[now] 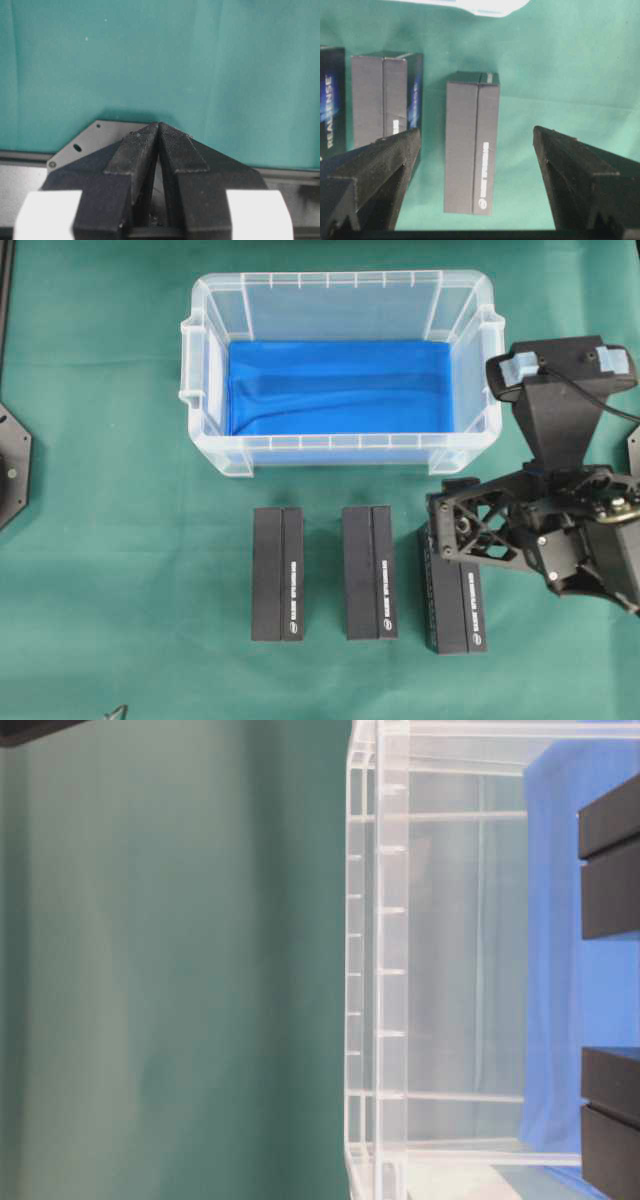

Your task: Take the box out of the case with the right arm.

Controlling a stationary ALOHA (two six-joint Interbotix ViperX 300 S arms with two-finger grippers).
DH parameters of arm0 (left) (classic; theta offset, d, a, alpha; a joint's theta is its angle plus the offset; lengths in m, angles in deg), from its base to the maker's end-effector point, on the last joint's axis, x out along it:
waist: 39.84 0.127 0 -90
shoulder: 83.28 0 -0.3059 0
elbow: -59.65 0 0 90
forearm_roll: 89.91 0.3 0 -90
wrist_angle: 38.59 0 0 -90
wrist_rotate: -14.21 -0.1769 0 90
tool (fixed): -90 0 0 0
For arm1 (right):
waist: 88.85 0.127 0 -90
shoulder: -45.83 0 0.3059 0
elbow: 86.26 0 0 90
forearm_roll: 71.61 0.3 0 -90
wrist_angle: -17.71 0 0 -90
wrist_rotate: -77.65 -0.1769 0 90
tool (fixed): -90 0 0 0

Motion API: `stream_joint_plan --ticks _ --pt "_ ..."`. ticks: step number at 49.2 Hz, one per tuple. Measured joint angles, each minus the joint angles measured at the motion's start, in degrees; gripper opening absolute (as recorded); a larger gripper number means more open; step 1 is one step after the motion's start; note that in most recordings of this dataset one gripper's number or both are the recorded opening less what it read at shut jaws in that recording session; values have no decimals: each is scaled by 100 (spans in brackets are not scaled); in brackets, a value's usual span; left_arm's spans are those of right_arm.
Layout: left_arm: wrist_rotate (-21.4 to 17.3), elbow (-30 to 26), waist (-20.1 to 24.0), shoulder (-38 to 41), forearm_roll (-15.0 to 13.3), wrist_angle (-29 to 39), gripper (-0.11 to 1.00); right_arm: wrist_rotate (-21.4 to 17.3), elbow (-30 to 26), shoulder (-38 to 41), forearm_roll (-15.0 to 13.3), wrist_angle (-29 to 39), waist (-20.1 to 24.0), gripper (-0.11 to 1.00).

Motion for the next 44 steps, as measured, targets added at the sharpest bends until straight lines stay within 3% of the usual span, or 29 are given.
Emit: stream_joint_plan --ticks 11,32,44 --pt "18 0 132 -9 -9 9 2 70 167 -44 44 -9 0 88" --pt "9 0 158 -18 0 0 2 -9 1529 -1283 281 -35 141 86" --pt "9 0 158 -18 0 0 2 -237 2101 -1890 369 -35 211 86"
